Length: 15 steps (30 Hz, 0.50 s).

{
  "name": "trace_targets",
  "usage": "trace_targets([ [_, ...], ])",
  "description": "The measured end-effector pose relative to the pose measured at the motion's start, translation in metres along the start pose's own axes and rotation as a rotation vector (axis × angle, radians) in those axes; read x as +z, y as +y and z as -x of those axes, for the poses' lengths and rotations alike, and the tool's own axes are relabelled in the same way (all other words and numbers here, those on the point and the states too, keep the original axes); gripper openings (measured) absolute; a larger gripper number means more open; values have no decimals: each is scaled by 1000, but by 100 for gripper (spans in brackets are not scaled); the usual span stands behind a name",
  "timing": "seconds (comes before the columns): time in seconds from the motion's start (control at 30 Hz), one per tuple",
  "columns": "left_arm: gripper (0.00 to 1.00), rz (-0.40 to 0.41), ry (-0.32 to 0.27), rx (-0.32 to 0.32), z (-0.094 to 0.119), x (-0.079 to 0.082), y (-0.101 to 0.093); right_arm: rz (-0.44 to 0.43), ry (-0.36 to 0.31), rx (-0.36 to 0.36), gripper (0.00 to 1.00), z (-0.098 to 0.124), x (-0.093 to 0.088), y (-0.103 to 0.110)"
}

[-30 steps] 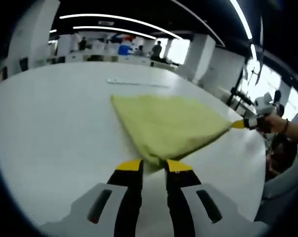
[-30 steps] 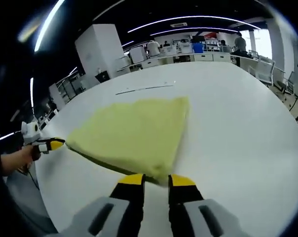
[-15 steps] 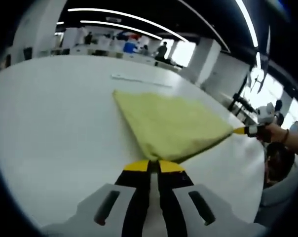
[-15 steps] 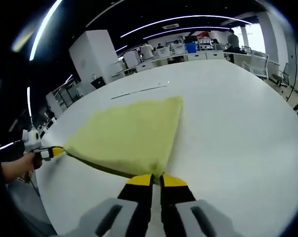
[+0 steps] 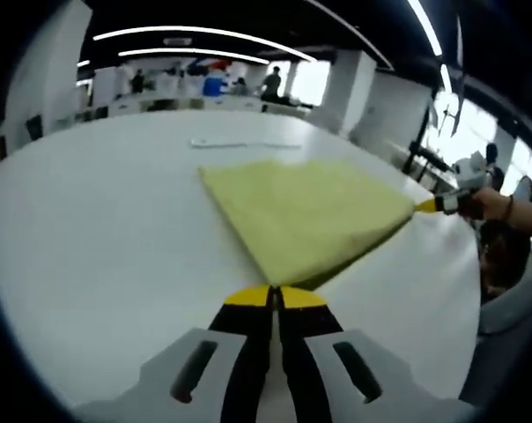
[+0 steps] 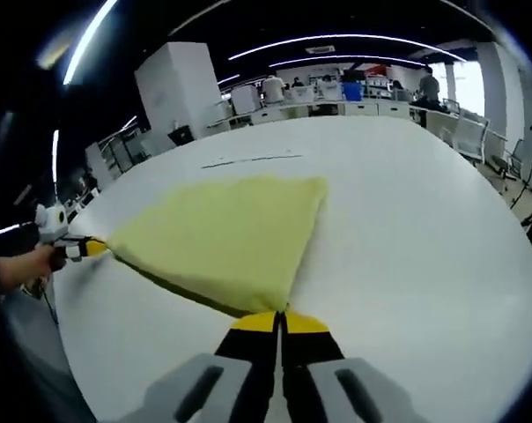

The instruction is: Fold the garment on the visible template until the final outline fits inside the template.

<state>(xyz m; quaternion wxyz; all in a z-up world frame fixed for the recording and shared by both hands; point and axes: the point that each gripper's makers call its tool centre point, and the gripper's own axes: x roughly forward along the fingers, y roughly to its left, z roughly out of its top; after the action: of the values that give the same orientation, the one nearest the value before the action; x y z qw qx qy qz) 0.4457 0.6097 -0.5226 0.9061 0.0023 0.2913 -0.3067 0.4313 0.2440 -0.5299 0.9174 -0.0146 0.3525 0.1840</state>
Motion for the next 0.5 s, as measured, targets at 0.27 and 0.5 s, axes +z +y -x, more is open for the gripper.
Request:
trace_targets([
  [0.27,0,-165,58,-22,3,0,-12,63,17,18,0,3,0,0],
  [0.5,0,-168,74,-27,6,-8,-11,44,33,27,0,7,-8,5],
])
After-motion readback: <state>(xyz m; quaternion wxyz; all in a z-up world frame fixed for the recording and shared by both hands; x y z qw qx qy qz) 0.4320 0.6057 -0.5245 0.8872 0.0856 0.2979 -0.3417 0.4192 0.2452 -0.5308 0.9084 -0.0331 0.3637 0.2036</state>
